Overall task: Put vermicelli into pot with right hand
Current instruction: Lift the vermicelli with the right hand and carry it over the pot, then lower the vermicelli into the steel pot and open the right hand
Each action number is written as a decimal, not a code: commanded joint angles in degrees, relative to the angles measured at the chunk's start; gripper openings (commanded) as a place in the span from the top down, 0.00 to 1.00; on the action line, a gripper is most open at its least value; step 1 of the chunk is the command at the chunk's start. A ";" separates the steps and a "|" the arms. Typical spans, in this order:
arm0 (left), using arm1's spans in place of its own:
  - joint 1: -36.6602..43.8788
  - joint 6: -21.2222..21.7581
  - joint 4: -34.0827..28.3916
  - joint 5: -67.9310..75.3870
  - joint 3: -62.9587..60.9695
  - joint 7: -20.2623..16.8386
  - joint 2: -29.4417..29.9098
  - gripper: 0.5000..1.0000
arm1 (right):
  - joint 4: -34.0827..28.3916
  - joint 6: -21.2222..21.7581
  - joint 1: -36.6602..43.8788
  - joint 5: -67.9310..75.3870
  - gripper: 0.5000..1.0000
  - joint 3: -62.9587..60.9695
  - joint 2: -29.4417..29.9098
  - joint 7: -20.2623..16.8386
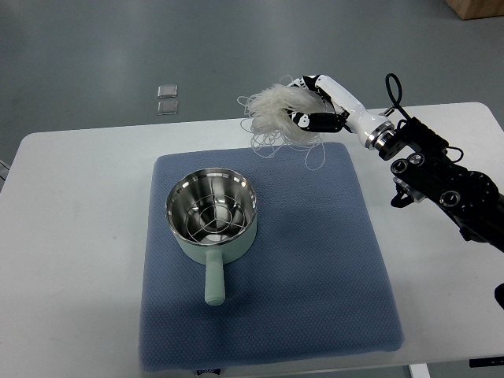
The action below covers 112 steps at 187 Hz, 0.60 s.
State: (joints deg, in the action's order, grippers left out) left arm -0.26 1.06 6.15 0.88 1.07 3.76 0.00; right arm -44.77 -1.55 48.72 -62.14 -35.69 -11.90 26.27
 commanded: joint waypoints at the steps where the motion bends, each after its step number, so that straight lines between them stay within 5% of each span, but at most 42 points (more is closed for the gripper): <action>1: 0.00 -0.01 0.00 0.00 -0.01 0.02 0.00 0.00 | -1.72 0.76 1.20 0.00 1.00 0.00 1.53 0.01; 69: 0.00 -0.01 0.00 0.00 -0.01 -0.07 0.00 0.00 | -9.19 6.74 -0.29 -0.35 0.98 0.88 4.35 0.80; 112: 0.00 -0.01 0.00 0.00 -0.01 0.02 0.00 0.00 | -9.28 7.00 -3.19 -1.05 0.97 1.15 5.66 0.71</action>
State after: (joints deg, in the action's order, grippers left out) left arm -0.26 1.06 6.15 0.88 1.05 3.74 0.00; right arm -54.07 5.48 46.88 -62.95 -34.58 -6.86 27.01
